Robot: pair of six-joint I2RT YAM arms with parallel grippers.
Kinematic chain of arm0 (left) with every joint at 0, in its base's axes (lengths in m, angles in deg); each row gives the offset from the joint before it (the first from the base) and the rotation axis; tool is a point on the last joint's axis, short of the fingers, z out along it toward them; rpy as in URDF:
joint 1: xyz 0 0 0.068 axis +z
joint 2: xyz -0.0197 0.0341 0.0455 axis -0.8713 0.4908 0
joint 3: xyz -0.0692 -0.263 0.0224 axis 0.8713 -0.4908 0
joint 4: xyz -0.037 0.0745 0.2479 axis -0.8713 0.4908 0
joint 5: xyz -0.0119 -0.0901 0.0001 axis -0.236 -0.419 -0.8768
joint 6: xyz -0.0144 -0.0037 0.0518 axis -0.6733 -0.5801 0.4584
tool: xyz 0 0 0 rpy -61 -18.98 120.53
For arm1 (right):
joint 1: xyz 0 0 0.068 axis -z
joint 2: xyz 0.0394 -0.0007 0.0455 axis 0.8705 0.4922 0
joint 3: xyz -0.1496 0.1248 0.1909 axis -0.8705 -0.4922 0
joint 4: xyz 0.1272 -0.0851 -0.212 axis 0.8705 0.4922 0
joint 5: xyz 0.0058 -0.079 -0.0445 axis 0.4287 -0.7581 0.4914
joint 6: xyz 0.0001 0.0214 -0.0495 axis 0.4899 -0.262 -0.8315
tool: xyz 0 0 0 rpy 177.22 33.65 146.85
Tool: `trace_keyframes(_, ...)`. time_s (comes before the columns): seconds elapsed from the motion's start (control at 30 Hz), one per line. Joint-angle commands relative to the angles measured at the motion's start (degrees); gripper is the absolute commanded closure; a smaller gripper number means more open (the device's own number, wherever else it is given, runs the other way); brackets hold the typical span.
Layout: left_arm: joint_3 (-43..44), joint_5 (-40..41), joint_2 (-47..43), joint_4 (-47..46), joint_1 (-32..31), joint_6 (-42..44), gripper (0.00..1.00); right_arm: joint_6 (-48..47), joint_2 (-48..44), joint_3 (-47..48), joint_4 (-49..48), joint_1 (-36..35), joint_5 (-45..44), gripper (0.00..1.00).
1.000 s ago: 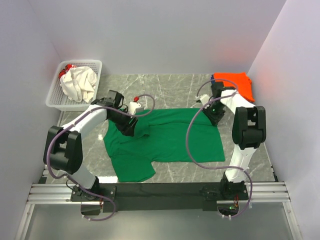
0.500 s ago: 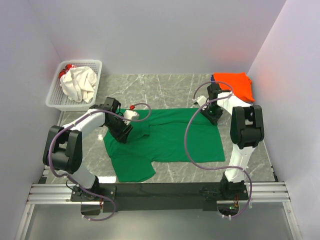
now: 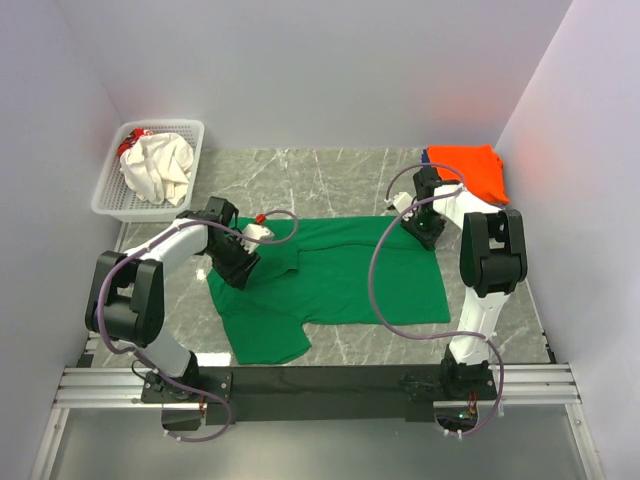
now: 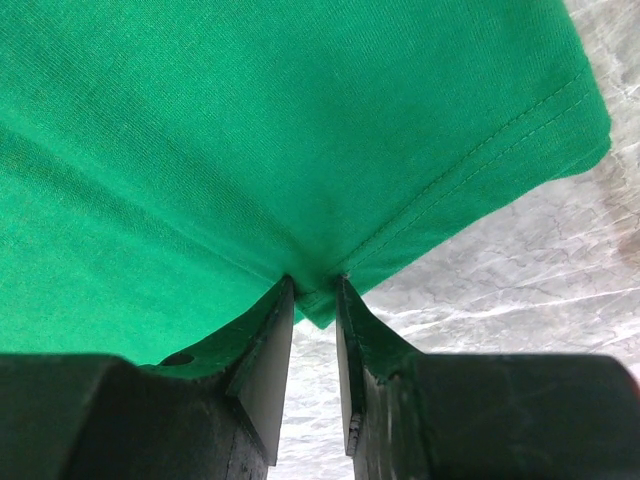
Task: Fold and stack the t-shirts
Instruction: Fold the tshirt
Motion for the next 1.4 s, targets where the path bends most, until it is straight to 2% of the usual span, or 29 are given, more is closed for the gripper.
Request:
trace_keyframes(0.0,-0.5,-0.6,-1.4,0.5,0.3,-0.3,0.48,-0.6,0.1,0.6,-0.9,-0.4,-1.2,0.7)
trace_keyframes(0.23,0.7,-2.3,2.0,-0.1,0.3,-1.5,0.53,-0.6,0.4,0.9,-0.8,-0.7,-1.3,0.73)
trace_keyframes(0.4,1.2,-3.0,3.7,-0.3,0.3,-2.2,0.64,-0.7,0.5,0.8,-0.9,-0.8,-1.6,0.79)
trace_keyframes(0.53,1.6,-3.9,2.7,0.2,0.3,-2.7,0.88,-0.8,0.3,1.1,-0.9,-0.7,-1.7,0.86)
trace_keyframes(0.63,1.7,-4.0,1.4,1.2,0.3,-3.3,0.99,-0.9,0.2,1.8,-0.6,-0.7,-1.6,0.94)
trace_keyframes(0.7,1.7,-4.2,0.4,2.1,0.3,-3.4,0.99,-0.8,-0.1,2.3,-0.5,-0.7,-1.6,1.0)
trace_keyframes(1.13,1.0,-6.3,-5.1,6.4,0.4,-3.9,0.99,-2.7,-1.3,3.1,1.7,-0.5,-1.9,1.0)
trace_keyframes(1.2,1.5,-7.1,-5.3,4.8,1.0,-4.6,0.87,-3.6,-0.5,2.6,2.8,-0.7,-2.7,1.0)
trace_keyframes(1.23,2.6,-7.5,-5.2,4.3,1.2,-6.0,0.74,-3.9,-0.1,2.6,3.3,-0.6,-2.8,1.0)
trace_keyframes(1.3,4.1,-8.4,-4.7,2.1,1.6,-7.8,0.68,-4.3,0.7,3.4,5.3,-0.5,-2.8,0.89)
trace_keyframes(1.33,5.7,-9.3,-4.4,0.8,2.1,-8.9,0.66,-4.4,0.9,4.2,6.3,-0.3,-2.2,0.81)
trace_keyframes(1.37,6.7,-9.6,-4.2,-0.5,2.7,-9.8,0.65,-3.9,1.0,5.4,7.2,-0.1,-1.4,0.66)
